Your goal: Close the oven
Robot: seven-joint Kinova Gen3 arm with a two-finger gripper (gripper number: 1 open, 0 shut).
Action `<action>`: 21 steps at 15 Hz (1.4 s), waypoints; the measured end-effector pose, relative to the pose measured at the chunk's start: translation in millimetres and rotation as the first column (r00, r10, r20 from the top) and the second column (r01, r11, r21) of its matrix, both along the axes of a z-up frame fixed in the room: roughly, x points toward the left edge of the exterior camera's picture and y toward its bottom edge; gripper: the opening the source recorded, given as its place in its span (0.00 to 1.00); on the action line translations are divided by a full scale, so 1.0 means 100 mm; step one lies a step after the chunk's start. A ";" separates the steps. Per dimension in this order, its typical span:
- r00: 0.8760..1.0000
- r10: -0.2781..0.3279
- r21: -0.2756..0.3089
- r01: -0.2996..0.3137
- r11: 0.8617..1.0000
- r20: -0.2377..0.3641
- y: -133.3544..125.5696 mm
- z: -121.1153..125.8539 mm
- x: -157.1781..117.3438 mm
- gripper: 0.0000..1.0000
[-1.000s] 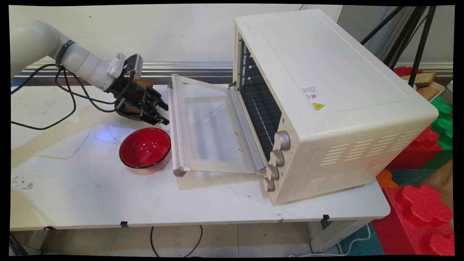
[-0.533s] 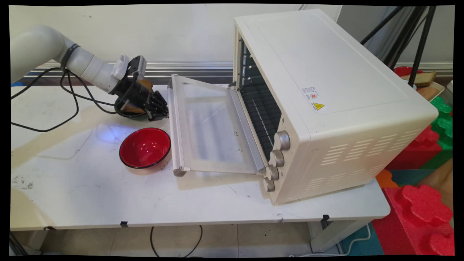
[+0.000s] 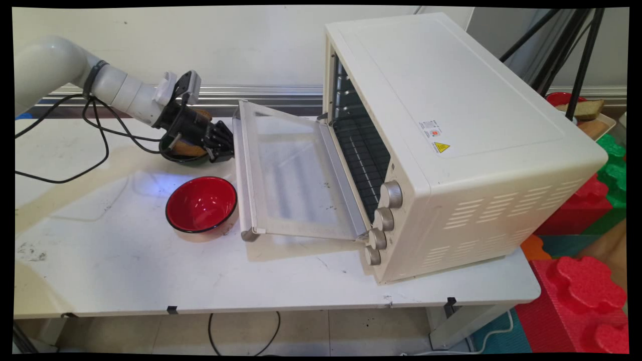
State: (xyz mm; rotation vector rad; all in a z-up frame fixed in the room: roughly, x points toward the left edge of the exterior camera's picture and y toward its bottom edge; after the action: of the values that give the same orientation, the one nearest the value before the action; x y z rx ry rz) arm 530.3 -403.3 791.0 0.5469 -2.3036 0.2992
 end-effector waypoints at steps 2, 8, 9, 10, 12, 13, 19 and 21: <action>1.000 -0.004 -0.008 0.003 1.000 -0.018 0.00 0.02 0.00 0.00; 0.996 -0.023 -0.056 0.018 0.998 -0.091 -0.04 0.19 -0.05 0.00; 0.994 -0.027 -0.068 0.020 0.997 -0.107 -0.06 0.24 -0.08 0.00; 0.992 -0.032 -0.081 0.022 0.997 -0.123 -0.10 0.29 -0.13 0.00; 0.989 -0.035 -0.098 0.021 0.995 -0.145 -0.15 0.35 -0.20 0.00; 0.987 -0.037 -0.108 0.020 0.994 -0.158 -0.18 0.39 -0.25 0.00; 0.976 -0.048 -0.154 0.016 0.988 -0.213 -0.44 0.52 -0.60 0.00; 0.975 -0.055 -0.163 0.019 0.986 -0.217 -0.50 0.53 -0.69 0.00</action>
State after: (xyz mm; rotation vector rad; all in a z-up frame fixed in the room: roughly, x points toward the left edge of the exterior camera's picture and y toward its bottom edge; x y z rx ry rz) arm 461.7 -453.0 844.2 0.4324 -2.0516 0.3821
